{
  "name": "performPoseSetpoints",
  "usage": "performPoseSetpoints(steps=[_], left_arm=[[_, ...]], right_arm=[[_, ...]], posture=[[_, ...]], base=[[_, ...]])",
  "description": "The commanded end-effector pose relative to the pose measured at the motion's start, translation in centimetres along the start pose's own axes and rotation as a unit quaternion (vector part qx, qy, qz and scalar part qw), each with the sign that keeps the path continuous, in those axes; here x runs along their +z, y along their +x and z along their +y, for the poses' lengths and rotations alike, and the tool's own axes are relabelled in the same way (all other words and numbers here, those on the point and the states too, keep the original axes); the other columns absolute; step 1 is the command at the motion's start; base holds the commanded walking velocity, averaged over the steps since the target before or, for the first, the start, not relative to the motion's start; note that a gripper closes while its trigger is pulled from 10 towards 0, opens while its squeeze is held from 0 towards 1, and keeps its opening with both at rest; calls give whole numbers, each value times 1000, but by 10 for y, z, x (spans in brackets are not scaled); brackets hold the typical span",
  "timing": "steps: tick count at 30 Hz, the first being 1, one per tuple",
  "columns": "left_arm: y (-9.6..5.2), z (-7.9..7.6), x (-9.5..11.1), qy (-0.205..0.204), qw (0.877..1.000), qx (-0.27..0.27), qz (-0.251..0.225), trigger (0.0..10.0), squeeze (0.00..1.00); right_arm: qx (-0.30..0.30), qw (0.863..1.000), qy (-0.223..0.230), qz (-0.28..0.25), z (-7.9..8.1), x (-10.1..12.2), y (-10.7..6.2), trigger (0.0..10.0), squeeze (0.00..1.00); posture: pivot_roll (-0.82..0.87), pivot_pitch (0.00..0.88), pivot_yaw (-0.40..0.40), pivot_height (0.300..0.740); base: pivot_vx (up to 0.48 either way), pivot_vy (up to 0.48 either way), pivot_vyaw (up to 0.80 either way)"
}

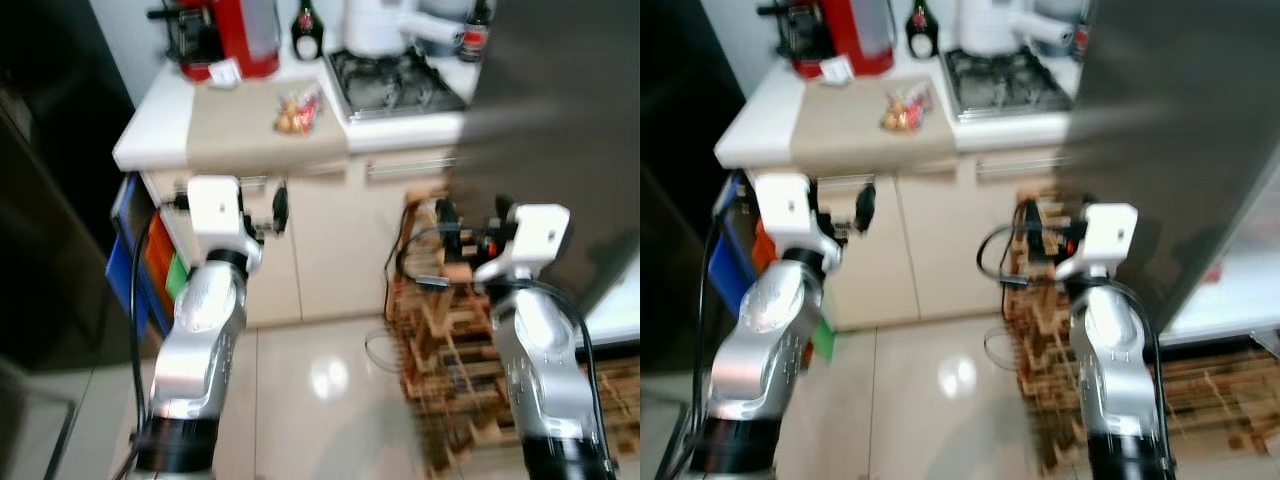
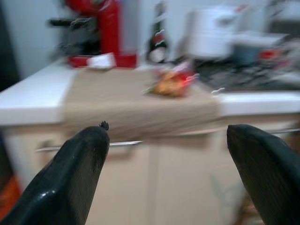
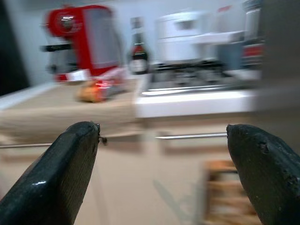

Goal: Restocking fridge

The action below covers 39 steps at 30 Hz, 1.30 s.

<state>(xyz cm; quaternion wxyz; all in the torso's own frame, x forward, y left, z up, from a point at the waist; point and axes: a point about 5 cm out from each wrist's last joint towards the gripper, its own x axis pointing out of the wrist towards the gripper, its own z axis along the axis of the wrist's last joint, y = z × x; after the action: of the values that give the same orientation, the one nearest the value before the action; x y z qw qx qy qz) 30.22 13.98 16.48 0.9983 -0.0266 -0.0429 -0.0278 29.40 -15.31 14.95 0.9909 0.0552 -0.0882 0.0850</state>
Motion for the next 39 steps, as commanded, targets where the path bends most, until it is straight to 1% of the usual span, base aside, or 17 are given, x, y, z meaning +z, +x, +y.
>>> performPoseSetpoints(steps=[1,9,15,16,17,18,19,21,25,29,31,33,34,36,37,38,39], left_arm=[[2,-7,3,-4,1000,-11,-6,10000,0],[6,-6,6,-13,1000,-7,-15,10000,0],[8,-6,8,-11,1000,-13,-18,10000,0],[11,-7,9,-7,1000,-20,-17,10000,0],[20,-8,12,3,999,-39,-17,10000,0],[20,-8,12,3,999,-39,-17,10000,0],[26,-7,18,1,999,-44,-25,10000,0],[26,-7,18,1,999,-44,-25,10000,0],[31,-6,25,-5,998,-54,-33,10000,0],[32,-11,27,-13,996,-78,-38,10000,0],[32,-11,27,-13,996,-78,-38,10000,0],[34,-17,30,-22,994,-94,-43,10000,0],[34,-17,30,-22,994,-94,-43,10000,0],[37,-27,36,-20,991,-120,-52,10000,0],[40,-36,41,-17,988,-141,-56,10000,0],[47,-44,46,-4,986,-160,-51,10000,0],[47,-44,46,-4,986,-160,-51,10000,0]], right_arm=[[-27,1000,-12,2,-10,0,-1,10000,0],[-23,999,-20,-11,-9,4,1,10000,0],[-23,999,-18,-12,-8,4,2,10000,0],[-22,999,-20,-13,-7,4,3,10000,0],[-20,999,-22,-14,-6,4,4,10000,0],[-20,999,-22,-14,-6,4,4,10000,0],[-17,999,-24,-17,-4,5,4,10000,0],[-17,999,-24,-17,-4,5,4,10000,0],[-14,999,-26,-21,-2,6,4,10000,0],[-12,999,-37,-23,-1,8,3,10000,0],[-12,999,-37,-23,-1,8,3,10000,0],[-12,999,-41,-25,-2,9,1,10000,0],[-12,999,-41,-25,-2,9,1,10000,0],[-18,999,-38,-31,-4,10,-1,10000,0],[-18,999,-38,-32,-4,10,-2,10000,0],[-18,999,-38,-32,-4,10,-2,10000,0],[-18,999,-38,-32,-4,10,-2,10000,0]], posture=[[-100,0,69,740],[-101,0,67,740],[-99,0,71,740],[-97,0,69,740],[-97,0,69,740],[-97,0,69,740],[-98,0,69,740],[-98,0,69,740],[-101,0,73,740],[-106,0,79,740],[-106,0,79,740],[-109,0,80,740],[-109,0,80,740],[-109,0,80,740],[-108,0,76,740],[-108,0,77,740],[-108,0,77,740]], base=[[480,0,0],[480,0,0],[480,0,0],[480,0,0],[480,0,0],[480,0,0],[480,0,0],[480,0,0],[480,0,0],[480,0,0],[480,0,0],[480,0,-800],[480,0,-800],[480,0,-731],[0,0,0],[0,0,0],[0,0,0]])
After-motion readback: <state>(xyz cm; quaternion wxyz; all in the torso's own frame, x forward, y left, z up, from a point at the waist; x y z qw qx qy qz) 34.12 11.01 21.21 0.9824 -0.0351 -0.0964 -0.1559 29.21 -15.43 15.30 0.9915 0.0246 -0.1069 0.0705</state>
